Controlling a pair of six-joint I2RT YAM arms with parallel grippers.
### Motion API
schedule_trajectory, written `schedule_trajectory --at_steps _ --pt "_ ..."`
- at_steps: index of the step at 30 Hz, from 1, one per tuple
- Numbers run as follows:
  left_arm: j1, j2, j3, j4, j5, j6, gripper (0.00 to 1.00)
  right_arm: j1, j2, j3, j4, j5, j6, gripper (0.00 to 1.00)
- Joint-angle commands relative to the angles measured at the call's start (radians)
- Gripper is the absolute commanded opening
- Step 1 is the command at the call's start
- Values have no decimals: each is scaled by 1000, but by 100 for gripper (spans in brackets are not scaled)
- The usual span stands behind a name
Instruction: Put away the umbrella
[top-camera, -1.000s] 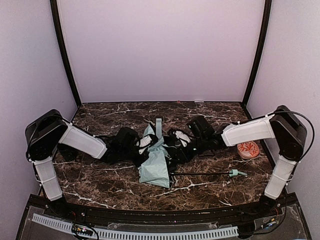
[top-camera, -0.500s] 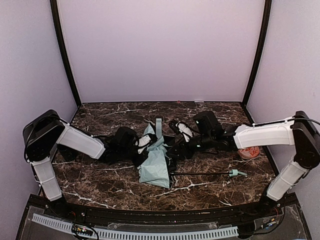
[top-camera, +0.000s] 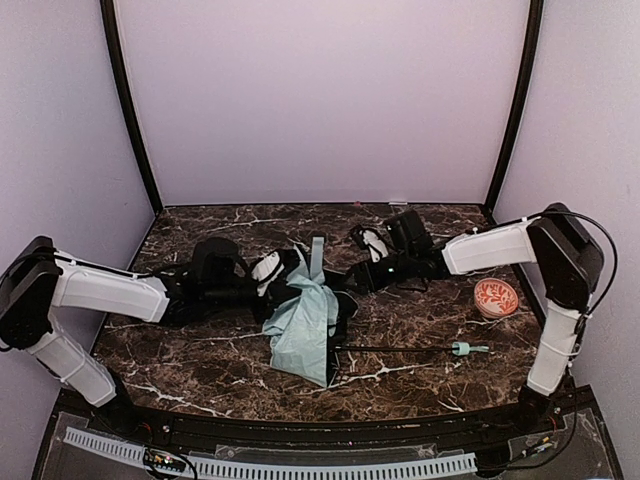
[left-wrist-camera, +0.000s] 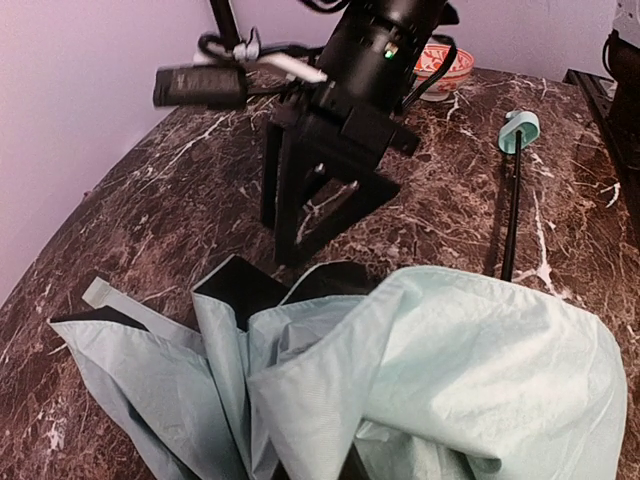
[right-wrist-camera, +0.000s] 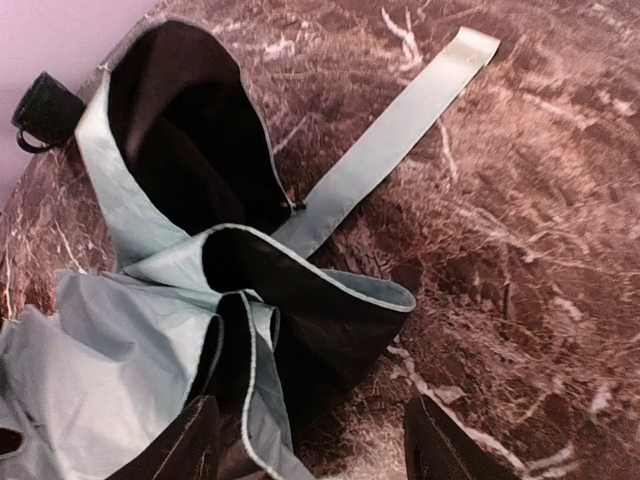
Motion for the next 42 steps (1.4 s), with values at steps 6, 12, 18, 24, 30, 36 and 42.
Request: schedule_trajectory --at_steps 6,12,18,24,30,36,42 --pt "-40 -101 -15 49 99 21 0 49 207 91 -4 -279 -29 14" --pt "-56 -110 -9 139 136 -27 0 97 88 -76 203 -543 -78 0" --pt "-45 -28 10 138 26 -64 0 89 149 -57 88 -520 -165 1" --pt "19 181 108 26 -116 -99 0 78 206 -46 94 -516 -179 2" --pt "36 303 116 -60 -158 -119 0 54 151 -109 88 -447 -155 12" --pt "36 319 41 -9 -118 -103 0 25 -19 -148 -25 -223 -132 31" --pt "36 338 43 11 -125 -88 0 75 -150 -139 -77 -57 -113 41"
